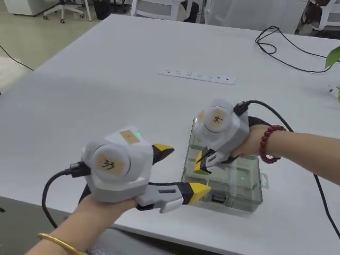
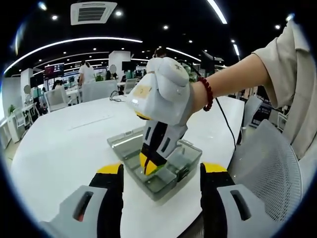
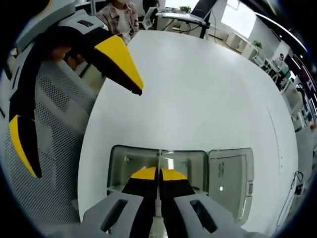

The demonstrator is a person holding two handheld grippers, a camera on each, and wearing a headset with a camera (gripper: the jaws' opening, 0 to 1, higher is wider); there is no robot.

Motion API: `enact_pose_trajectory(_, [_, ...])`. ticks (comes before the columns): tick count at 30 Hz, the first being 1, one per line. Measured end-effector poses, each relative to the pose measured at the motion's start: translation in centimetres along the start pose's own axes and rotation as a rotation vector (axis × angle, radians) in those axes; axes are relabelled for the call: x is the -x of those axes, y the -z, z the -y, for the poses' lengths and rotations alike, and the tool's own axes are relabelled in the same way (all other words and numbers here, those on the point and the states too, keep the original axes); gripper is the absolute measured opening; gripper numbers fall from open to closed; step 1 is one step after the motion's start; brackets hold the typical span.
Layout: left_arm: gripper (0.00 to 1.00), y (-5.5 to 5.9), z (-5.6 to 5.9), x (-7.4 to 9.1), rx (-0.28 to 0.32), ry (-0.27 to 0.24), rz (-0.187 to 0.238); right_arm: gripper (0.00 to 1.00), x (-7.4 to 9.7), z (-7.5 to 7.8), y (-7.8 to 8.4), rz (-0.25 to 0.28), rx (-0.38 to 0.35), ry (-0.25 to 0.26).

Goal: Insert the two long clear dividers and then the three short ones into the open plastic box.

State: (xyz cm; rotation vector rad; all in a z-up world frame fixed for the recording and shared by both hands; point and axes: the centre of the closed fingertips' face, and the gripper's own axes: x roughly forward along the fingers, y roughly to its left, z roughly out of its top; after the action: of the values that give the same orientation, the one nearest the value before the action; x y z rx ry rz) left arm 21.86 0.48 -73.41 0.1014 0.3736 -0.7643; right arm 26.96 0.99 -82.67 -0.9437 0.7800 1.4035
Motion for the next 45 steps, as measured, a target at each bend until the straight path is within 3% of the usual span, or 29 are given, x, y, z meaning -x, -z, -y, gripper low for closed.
enact_pose_trajectory(5, [0.62,0.1,0.1,0.0,-0.005,0.0,-0.004,0.02,-0.1,0.0,0.2,-0.038,0.002,-0.008])
enact_pose_trajectory(10, [0.63,0.0,0.1,0.0,-0.009,-0.003,-0.001,0.02,-0.2,0.0,0.3,-0.035,-0.025,-0.005])
enact_pose_trajectory(17, [0.63,-0.1,0.1,0.0,-0.02,-0.007,0.002,0.04,-0.1,0.0,0.3,-0.031,-0.004,0.021])
enact_pose_trajectory(34, [0.69,-0.3,0.2,0.1,0.046,0.025,0.011,0.24,2.2,-0.4,0.1,0.064,-0.09,0.028])
enact_pose_trajectory(45, [0.81,-0.3,0.4,0.2,0.037,0.035,0.0,0.33,4.5,-0.9,1.0,0.102,-0.126,0.031])
